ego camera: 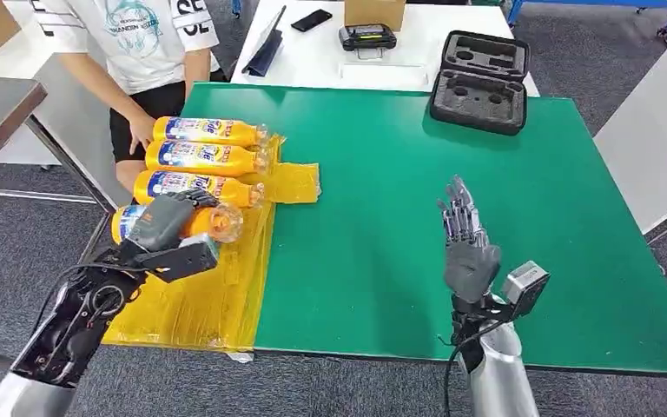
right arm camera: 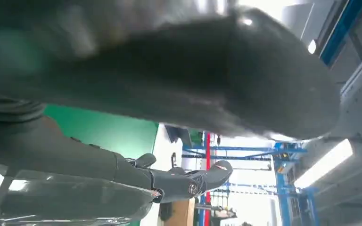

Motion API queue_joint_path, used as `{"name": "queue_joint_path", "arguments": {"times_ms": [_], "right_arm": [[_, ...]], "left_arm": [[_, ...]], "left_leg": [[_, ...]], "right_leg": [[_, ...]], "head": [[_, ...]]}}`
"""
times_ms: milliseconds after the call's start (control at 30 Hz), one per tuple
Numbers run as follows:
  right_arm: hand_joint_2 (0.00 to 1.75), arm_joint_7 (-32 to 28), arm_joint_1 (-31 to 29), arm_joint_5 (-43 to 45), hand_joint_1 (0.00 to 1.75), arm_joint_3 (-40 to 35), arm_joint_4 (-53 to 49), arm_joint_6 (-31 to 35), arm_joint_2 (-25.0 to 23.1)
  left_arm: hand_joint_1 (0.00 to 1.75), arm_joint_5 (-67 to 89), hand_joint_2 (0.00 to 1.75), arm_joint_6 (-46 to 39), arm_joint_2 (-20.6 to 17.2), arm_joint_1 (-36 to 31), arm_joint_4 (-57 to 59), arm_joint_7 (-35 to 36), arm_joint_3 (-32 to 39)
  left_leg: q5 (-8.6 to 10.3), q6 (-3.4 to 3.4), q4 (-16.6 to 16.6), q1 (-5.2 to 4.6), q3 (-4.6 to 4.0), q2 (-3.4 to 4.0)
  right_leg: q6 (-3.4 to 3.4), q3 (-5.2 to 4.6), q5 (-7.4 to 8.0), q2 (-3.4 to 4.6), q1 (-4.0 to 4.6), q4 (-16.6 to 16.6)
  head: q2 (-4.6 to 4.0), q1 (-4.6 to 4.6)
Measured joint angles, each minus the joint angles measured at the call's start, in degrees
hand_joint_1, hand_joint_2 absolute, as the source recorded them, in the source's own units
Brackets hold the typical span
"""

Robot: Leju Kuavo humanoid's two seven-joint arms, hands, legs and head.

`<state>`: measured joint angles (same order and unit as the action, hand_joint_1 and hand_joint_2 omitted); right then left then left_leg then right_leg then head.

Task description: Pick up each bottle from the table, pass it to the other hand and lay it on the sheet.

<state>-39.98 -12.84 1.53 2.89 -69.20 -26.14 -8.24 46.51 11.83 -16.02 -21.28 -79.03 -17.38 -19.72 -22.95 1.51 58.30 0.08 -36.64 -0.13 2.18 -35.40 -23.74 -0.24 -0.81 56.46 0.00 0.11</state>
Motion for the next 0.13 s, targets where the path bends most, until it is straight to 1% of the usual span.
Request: {"name": "queue_joint_path", "arguments": {"times_ms": [133], "right_arm": [[0.0, 0.0, -0.03, 0.79, 0.0, 0.85, 0.0, -1.16, -0.02]], "left_arm": [[1.75, 0.15, 1.75, 1.35, -1.73, -1.63, 2.38, -1.44, -3.18]], "left_leg": [[0.0, 0.0, 0.0, 0.0, 0.0, 0.0]], "right_leg": [[0.0, -0.02, 0.0, 0.0, 0.0, 0.0]], "head": [[0.0, -0.02]]}}
